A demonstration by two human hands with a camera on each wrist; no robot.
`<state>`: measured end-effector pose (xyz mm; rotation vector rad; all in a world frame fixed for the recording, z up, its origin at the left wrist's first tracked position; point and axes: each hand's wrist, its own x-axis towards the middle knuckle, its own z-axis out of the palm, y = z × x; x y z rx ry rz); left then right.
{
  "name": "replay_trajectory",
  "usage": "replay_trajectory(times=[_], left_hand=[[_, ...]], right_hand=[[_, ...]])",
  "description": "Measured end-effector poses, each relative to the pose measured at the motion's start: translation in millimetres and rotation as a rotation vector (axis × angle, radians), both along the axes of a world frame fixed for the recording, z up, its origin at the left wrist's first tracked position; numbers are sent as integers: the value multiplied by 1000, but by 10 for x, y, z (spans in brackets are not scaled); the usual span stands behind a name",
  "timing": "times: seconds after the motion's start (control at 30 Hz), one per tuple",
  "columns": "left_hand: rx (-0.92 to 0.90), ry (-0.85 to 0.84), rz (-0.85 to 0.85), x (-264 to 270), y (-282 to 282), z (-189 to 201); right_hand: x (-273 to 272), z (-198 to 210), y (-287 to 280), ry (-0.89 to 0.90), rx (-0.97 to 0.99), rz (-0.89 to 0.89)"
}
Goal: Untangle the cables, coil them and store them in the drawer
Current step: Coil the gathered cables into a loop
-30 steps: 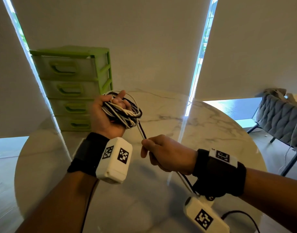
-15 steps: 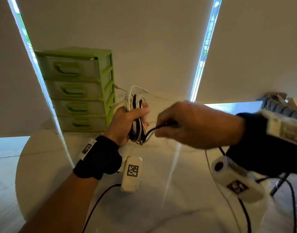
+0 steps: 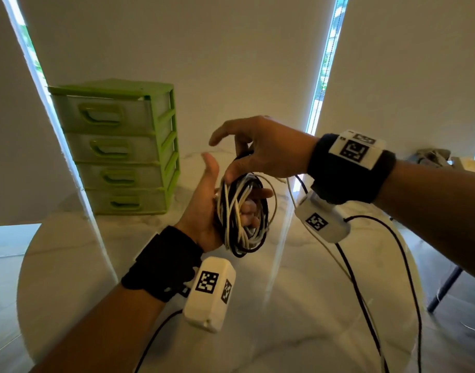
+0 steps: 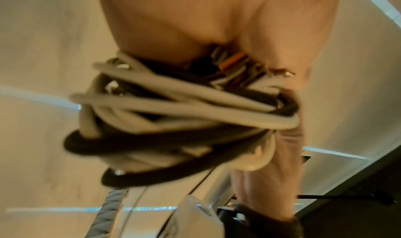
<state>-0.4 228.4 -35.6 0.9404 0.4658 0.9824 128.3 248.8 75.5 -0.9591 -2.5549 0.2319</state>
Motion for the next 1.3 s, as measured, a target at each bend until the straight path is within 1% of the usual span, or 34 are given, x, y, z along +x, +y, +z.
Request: replay_trajectory(times=[0.1, 0.17, 0.27, 0.33, 0.4, 0.43, 0.5, 0.6, 0.63, 0.77, 0.87, 1.03, 1.2, 1.3], left_hand=[[105, -41, -21, -125, 50, -21], [177, 4, -33, -228, 77, -35], [152, 72, -86, -351, 117, -44], [120, 8, -173, -424, 145, -33], [39, -142, -325, -468, 176, -17], [30, -203, -372, -477, 172, -1], [57, -253, -415, -468, 120, 25], [106, -304, -458, -449, 75, 56], [109, -311, -452, -455, 70, 63], [64, -307, -385, -523, 61, 87], [70, -324, -358, -561, 68, 91], [76, -345, -392, -565, 127, 71], [65, -346, -391, -570, 160, 35], [59, -343, -395, -552, 163, 23]], right_hand=[[-50, -30, 135, -31, -51, -7], [-80, -21, 202, -57, -102, 8], [-123, -2, 233, -145, -155, 1], [-134, -16, 228, -192, -146, 1], [-109, -43, 226, -242, -70, 14], [-91, -60, 219, -259, -19, 12], [-81, -93, 190, -230, 47, -3], [-129, -122, 159, -43, 4, -49], [-147, -119, 153, -8, -5, -63], [-201, -91, 153, -27, 35, -81], [-240, -109, 184, 6, 33, -79], [-243, -175, 227, 59, -5, -89], [-198, -251, 250, 42, -66, -117], [-156, -249, 253, 5, -57, -124]])
